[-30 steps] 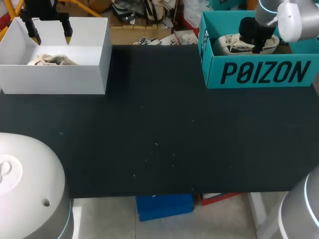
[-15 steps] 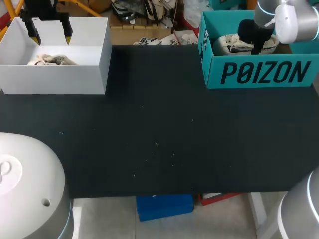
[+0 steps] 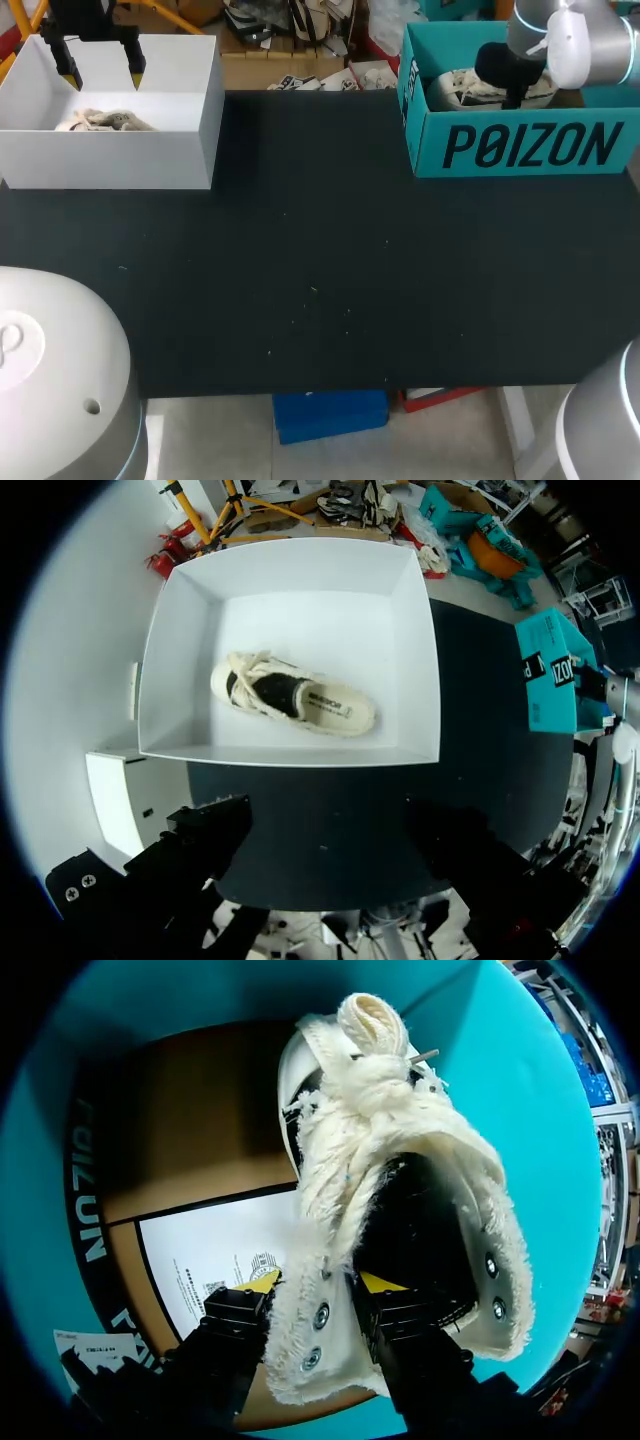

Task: Take the shoe out of the shoebox, open the shoe tongue, remove and reinsert the insole, then place the shoe into the shoebox

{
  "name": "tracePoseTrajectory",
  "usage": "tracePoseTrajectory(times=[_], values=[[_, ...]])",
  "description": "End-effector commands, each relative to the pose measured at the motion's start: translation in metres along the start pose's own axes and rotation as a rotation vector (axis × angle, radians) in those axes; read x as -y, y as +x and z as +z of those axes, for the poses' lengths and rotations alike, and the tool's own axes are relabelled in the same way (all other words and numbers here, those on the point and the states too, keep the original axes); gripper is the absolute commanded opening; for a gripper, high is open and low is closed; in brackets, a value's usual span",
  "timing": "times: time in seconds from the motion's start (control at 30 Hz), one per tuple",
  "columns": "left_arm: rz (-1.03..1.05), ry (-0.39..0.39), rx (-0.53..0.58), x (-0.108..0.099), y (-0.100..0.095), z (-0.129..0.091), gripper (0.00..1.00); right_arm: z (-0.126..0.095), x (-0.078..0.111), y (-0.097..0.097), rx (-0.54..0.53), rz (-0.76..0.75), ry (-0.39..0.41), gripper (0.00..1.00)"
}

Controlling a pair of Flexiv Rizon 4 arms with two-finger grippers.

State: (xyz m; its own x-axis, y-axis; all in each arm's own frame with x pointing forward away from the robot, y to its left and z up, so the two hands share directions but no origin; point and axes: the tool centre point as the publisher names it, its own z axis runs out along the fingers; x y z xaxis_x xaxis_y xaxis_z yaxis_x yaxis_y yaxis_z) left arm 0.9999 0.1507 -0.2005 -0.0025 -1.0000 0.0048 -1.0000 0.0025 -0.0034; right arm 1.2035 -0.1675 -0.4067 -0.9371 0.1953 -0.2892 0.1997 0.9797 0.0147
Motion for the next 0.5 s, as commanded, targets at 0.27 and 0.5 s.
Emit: tracePoseTrajectory(times=[0.27,0.5], values=[[-0.001,-0.002,0.002,0.0,0.0,0.0,1.0,0.002,-0.001,-0.011,-0.009,-0.007,0.022,0.0],[-0.001,-0.002,0.002,0.0,0.0,0.0,1.0,-0.007,0.004,-0.017,0.002,-0.016,0.031,0.0]])
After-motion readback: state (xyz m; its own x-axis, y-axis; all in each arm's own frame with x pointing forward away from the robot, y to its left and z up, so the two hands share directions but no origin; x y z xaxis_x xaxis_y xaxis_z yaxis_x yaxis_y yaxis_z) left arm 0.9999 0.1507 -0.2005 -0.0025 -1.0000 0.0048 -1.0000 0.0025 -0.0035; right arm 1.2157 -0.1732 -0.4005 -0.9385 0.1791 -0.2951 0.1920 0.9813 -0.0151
